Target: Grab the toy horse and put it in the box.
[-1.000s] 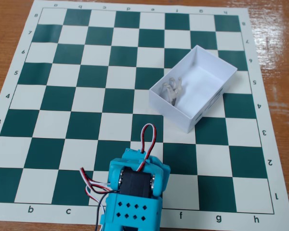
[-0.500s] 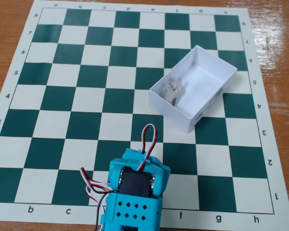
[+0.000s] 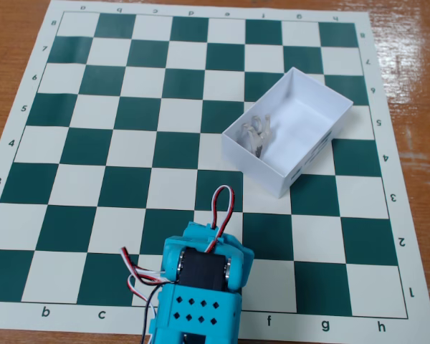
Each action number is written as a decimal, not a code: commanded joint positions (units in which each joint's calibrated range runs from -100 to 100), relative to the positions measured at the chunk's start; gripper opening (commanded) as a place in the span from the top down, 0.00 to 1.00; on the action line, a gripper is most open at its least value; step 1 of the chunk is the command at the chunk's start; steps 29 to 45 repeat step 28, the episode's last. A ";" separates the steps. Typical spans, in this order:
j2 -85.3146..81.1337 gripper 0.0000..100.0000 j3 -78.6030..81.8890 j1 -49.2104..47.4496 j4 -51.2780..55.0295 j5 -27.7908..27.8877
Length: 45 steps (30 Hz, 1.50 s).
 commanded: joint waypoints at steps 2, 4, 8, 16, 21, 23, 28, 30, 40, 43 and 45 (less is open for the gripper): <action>-1.00 1.00 0.36 0.06 -0.12 0.16; -1.44 1.00 0.36 0.06 0.05 0.12; -1.62 1.00 0.36 -0.01 0.21 0.07; -2.33 1.00 0.36 0.64 0.55 0.07; -3.12 1.00 0.36 1.28 0.88 0.16; -3.56 1.00 0.36 1.42 1.13 0.16; -3.56 1.00 0.36 1.42 1.13 -0.03; -3.56 1.00 0.36 1.42 1.13 -0.03; -3.56 1.00 0.36 1.42 1.13 -0.03; -3.56 1.00 0.36 1.42 1.13 -0.03; -3.56 1.00 0.36 1.42 1.13 -0.03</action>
